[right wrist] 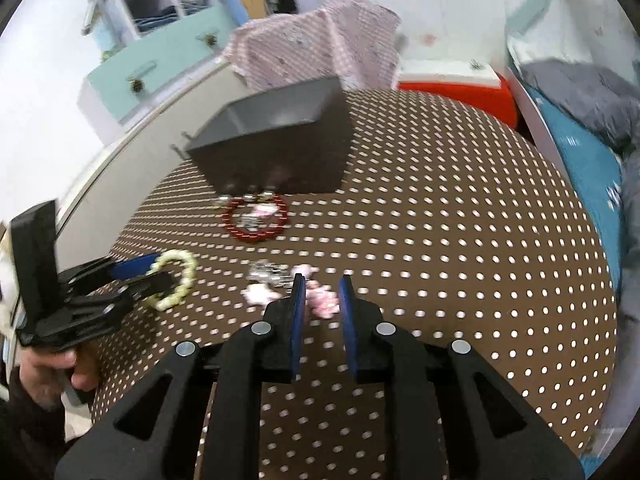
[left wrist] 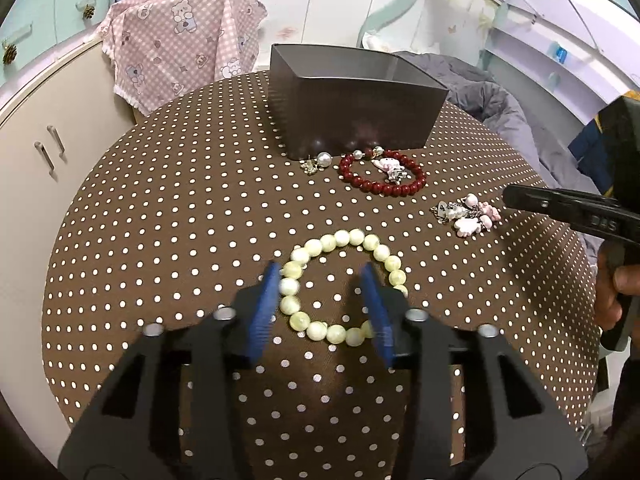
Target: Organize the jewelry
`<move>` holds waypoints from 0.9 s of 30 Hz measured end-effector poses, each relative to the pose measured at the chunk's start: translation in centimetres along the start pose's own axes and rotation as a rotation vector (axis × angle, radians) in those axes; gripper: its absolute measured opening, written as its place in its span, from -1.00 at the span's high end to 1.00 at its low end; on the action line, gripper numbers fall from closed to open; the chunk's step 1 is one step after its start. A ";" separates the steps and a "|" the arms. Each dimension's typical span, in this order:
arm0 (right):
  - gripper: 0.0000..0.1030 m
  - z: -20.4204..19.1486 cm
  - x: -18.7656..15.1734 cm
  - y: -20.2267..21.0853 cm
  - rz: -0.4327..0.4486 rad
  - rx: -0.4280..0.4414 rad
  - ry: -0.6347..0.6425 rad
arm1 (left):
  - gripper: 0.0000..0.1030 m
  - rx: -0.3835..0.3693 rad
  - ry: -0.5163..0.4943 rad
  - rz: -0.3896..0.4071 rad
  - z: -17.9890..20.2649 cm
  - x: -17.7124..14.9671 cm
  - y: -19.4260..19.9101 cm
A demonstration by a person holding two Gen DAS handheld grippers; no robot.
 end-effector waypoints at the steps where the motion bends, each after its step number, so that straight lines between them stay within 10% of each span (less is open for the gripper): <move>1: 0.62 -0.6 -0.2 0.2 0.001 0.006 0.029 | 0.30 -0.002 0.001 0.001 0.1 -0.1 0.0; 8: 0.60 -3.9 0.1 -1.8 -0.016 -0.018 0.201 | 0.28 0.019 -0.016 -0.004 0.2 -0.1 0.1; 12: 0.60 -5.2 0.9 -3.9 -0.064 -0.040 0.284 | -0.25 0.027 -0.033 -0.008 0.8 -0.2 0.0; 17: 0.85 -5.6 0.3 -4.3 -0.086 -0.111 0.369 | -0.30 0.028 -0.030 -0.009 0.8 -0.2 -0.1; 27: 0.85 -2.9 4.0 2.4 0.083 0.214 0.054 | -0.31 0.020 -0.022 -0.007 0.9 -0.3 -0.2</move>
Point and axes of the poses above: each gripper's, at about its wrist camera, not at the fingertips, and y roughly against the way its jaws point, z to its right, x to its top, the point moved 5 cm from there along -y, roughly the way its jaws point, and after that the axes turned 7 degrees about -x, right-handed, at the moved point
